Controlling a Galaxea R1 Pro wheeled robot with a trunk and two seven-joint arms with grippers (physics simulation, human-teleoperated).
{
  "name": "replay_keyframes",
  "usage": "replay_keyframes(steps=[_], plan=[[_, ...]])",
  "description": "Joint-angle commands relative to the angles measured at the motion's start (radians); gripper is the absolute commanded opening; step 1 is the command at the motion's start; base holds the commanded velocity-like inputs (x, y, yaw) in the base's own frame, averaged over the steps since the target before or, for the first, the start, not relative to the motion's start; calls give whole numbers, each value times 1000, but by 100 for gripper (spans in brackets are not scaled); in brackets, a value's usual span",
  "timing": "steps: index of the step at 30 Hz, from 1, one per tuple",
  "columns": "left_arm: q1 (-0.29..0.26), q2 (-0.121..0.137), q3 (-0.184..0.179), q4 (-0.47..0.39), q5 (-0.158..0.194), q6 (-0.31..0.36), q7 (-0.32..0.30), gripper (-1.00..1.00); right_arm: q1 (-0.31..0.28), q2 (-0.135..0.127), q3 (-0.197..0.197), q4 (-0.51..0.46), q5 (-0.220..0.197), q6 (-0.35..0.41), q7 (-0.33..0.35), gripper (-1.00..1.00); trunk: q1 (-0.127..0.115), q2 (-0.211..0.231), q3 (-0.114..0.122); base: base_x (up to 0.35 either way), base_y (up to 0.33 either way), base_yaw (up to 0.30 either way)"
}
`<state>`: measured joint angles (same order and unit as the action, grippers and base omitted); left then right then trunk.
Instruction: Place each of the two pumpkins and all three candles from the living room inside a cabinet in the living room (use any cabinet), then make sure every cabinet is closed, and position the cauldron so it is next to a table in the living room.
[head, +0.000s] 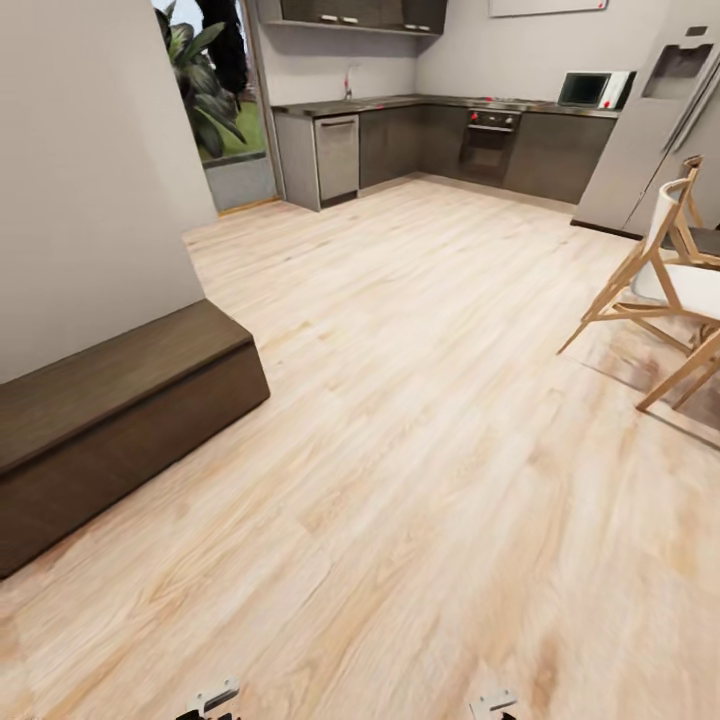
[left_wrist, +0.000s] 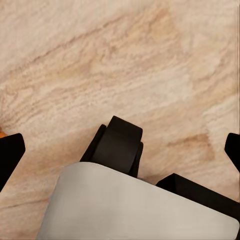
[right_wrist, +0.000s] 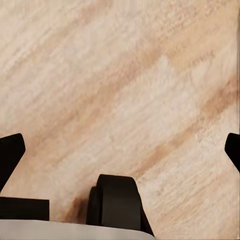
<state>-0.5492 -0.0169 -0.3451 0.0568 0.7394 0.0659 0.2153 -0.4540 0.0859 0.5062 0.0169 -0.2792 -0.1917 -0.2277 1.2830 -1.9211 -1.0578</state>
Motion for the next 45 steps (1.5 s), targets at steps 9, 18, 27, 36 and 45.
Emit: replay_keyframes(steps=[9,18,27,36,45], plan=[[0,0,0,0,0,0,0,100,0,0,0,1,1,0,0,100,0,0,-4,318,-102,280],[0,0,0,0,0,0,-1,100,0,0,0,1,2,0,0,100,0,0,-5,324,-84,282],[0,0,0,0,1,0,-1,100,0,0,0,2,3,0,0,100,0,0,-5,324,-84,284],[0,2,0,0,1,0,-1,100,0,1,0,2,5,0,0,100,0,0,-5,314,-40,284],[0,3,0,0,2,0,1,100,0,2,0,2,5,0,0,100,0,0,-5,88,-1,284]])
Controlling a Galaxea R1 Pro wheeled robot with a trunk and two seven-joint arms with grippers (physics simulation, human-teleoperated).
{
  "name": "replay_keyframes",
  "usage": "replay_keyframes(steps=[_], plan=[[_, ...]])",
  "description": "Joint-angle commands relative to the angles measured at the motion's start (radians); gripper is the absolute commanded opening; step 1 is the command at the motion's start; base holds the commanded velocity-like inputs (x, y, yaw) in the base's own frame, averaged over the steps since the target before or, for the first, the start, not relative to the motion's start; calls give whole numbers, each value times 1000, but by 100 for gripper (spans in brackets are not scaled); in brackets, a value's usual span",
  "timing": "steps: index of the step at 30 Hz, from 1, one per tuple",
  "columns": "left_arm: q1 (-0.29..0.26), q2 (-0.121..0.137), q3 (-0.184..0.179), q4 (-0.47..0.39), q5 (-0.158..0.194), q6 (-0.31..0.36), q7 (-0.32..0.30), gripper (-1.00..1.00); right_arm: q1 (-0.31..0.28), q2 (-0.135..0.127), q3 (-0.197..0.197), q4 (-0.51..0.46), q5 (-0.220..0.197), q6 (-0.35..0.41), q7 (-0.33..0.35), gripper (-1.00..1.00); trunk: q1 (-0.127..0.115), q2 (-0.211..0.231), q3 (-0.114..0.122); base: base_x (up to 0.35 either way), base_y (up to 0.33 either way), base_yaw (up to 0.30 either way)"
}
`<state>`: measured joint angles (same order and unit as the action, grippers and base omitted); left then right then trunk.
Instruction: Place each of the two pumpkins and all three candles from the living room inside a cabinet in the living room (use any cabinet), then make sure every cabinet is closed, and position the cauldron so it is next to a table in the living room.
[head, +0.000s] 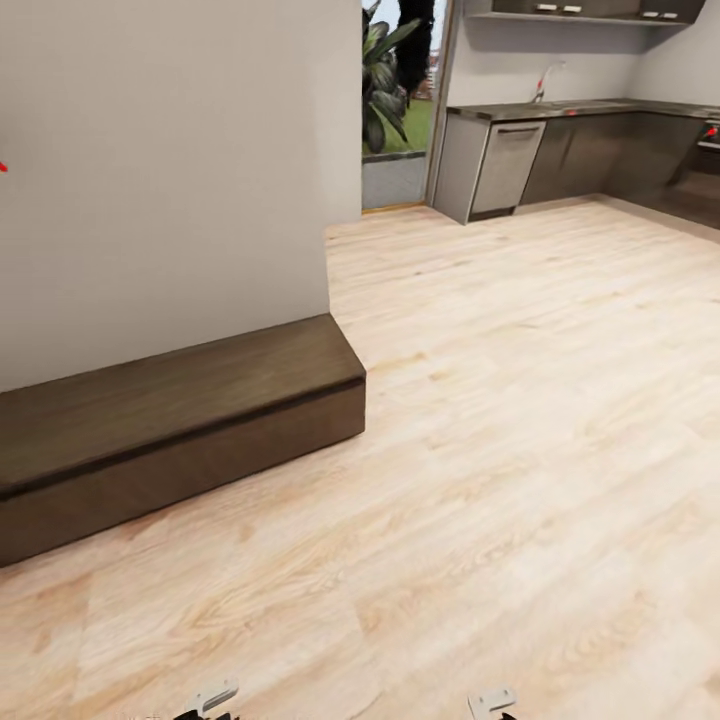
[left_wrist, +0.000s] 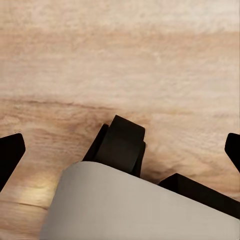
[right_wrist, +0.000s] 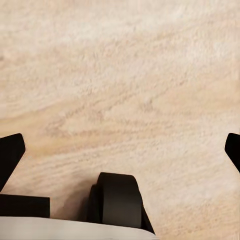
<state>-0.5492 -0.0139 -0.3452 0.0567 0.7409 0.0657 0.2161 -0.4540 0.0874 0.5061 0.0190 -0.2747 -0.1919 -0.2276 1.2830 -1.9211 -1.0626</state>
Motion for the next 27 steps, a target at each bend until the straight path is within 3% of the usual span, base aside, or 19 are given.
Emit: replay_keyframes(steps=[1,15,27], plan=[[0,0,0,0,0,-1,0,100,0,0,0,0,0,0,0,100,0,0,0,3,0,284],[0,0,0,0,0,-1,0,100,0,0,0,0,1,-1,1,100,0,0,0,0,-4,284],[0,1,0,0,0,-1,0,100,0,0,0,0,2,-1,1,100,0,0,0,52,-290,285]])
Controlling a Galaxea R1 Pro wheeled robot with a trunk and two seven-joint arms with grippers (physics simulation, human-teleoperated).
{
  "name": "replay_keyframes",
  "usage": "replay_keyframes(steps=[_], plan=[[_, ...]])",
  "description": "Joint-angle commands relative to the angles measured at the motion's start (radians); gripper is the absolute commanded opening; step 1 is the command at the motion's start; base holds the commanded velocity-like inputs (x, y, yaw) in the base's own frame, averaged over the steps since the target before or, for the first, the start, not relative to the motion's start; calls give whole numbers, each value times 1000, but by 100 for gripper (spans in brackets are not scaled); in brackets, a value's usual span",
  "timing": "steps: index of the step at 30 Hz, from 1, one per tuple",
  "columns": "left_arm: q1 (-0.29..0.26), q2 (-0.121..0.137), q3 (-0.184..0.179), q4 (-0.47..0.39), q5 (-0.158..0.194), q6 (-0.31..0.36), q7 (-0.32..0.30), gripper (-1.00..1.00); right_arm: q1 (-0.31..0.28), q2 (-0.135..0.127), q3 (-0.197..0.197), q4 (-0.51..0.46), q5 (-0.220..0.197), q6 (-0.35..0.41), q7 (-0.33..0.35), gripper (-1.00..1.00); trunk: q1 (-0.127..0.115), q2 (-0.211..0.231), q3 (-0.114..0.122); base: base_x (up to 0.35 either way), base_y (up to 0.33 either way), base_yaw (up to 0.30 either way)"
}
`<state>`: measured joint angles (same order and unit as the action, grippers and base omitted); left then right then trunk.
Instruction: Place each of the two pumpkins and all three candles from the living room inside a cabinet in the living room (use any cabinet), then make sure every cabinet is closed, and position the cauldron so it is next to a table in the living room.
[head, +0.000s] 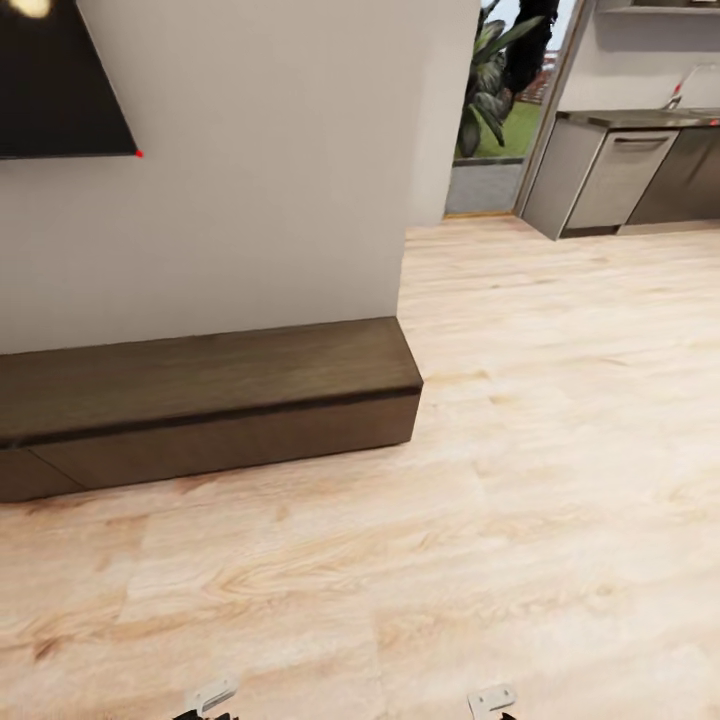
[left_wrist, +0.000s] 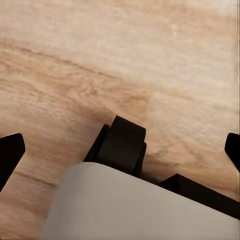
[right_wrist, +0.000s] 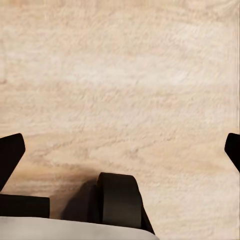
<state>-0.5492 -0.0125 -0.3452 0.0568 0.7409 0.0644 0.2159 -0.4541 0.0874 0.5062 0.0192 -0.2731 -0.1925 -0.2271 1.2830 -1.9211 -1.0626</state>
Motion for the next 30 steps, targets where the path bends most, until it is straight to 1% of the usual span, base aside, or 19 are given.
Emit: replay_keyframes(steps=[1,5,10,20,29,30], plan=[[0,0,0,0,0,0,0,100,0,0,0,0,0,0,0,100,0,0,0,93,-321,287],[0,0,0,0,0,0,0,100,0,1,0,0,0,-1,0,100,0,0,1,113,-209,288],[0,2,0,0,0,-1,0,100,0,1,0,1,1,-1,0,100,0,0,4,152,-33,283],[3,2,0,0,0,0,-1,100,0,1,0,0,1,-1,0,100,0,0,11,297,-1,275],[6,2,0,0,-1,0,-1,100,0,-3,2,2,-2,2,0,100,0,0,12,334,0,34],[12,8,-6,-6,-7,-6,5,100,-6,-6,-4,8,-8,-2,6,100,0,0,12,0,0,0]])
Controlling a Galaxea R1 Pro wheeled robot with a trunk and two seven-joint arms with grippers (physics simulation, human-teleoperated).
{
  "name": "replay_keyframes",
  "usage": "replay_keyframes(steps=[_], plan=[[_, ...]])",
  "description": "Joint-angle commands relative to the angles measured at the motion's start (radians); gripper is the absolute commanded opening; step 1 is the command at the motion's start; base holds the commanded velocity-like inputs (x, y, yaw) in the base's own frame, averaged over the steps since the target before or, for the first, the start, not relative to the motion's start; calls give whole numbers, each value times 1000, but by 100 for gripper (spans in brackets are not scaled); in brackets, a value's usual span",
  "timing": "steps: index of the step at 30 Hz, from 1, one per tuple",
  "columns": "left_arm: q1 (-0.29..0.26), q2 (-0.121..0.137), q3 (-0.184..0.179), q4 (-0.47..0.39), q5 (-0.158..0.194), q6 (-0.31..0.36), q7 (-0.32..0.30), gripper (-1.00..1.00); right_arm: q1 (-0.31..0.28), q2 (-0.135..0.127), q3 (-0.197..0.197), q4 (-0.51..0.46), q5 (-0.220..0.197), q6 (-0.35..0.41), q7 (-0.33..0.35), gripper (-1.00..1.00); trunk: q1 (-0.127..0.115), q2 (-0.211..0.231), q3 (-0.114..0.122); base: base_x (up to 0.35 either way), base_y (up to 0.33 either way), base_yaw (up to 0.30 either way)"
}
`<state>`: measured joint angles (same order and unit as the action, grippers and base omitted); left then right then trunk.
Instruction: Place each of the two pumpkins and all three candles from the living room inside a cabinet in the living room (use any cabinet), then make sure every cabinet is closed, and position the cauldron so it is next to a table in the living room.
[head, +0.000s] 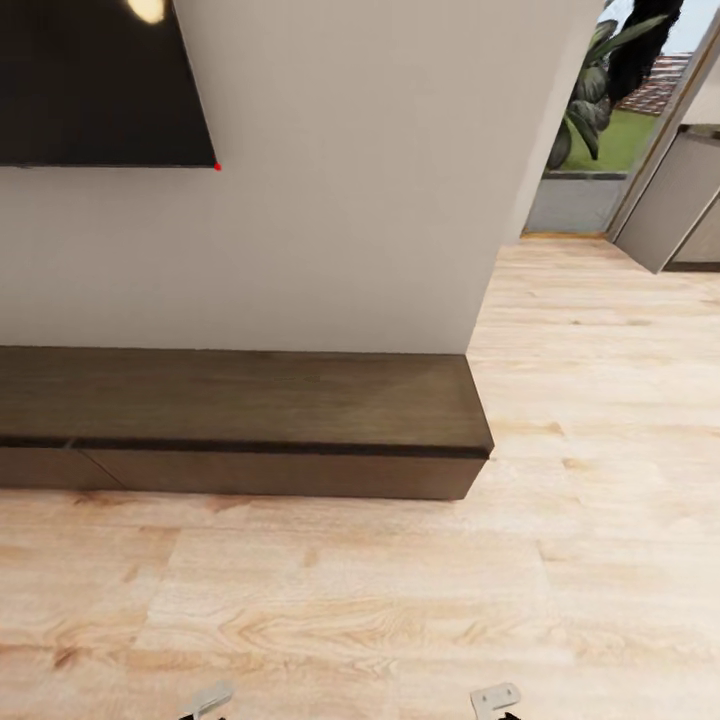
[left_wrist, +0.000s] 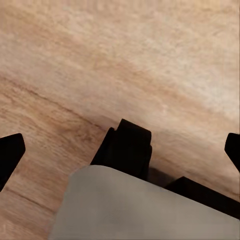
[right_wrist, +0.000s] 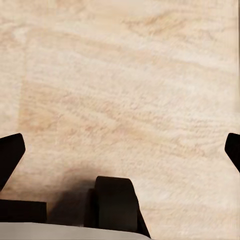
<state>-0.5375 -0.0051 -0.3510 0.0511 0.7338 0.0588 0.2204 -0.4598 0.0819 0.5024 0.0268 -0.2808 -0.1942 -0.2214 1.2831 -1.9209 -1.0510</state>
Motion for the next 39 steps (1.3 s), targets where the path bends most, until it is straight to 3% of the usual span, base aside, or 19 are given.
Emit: replay_keyframes(steps=[1,7,13,20,26,30,31,34,39], plan=[[6,3,-6,3,-6,-6,6,100,-6,-2,-6,6,-6,-3,6,100,0,0,0,0,0,0],[40,-4,-23,2,-6,-36,30,100,-36,-5,-4,6,-28,-5,38,100,0,0,0,0,0,0],[70,-2,-24,-32,-12,-18,41,100,-52,-11,-4,-28,-29,2,48,100,0,0,0,0,0,0],[34,36,-22,-71,-13,21,45,100,-68,-13,-5,-67,-29,42,43,100,0,0,0,0,0,0],[0,29,-22,-105,-13,54,45,100,-102,-9,-8,-101,-33,75,42,100,0,0,0,0,0,0],[-23,8,-23,-128,-11,77,44,100,-125,-7,-11,-124,-42,98,41,100,0,0,0,0,0,0],[-152,1,-23,-344,-10,113,43,100,-169,-7,-11,-202,-43,177,40,100,0,0,0,0,0,0],[-179,-8,-23,-390,-7,150,41,100,-188,-7,-11,-203,-38,232,16,100,0,0,0,0,0,0],[-185,-1,-15,-622,-1,396,38,100,-212,-8,-9,-203,-31,274,-19,100,0,0,0,0,0,0]])
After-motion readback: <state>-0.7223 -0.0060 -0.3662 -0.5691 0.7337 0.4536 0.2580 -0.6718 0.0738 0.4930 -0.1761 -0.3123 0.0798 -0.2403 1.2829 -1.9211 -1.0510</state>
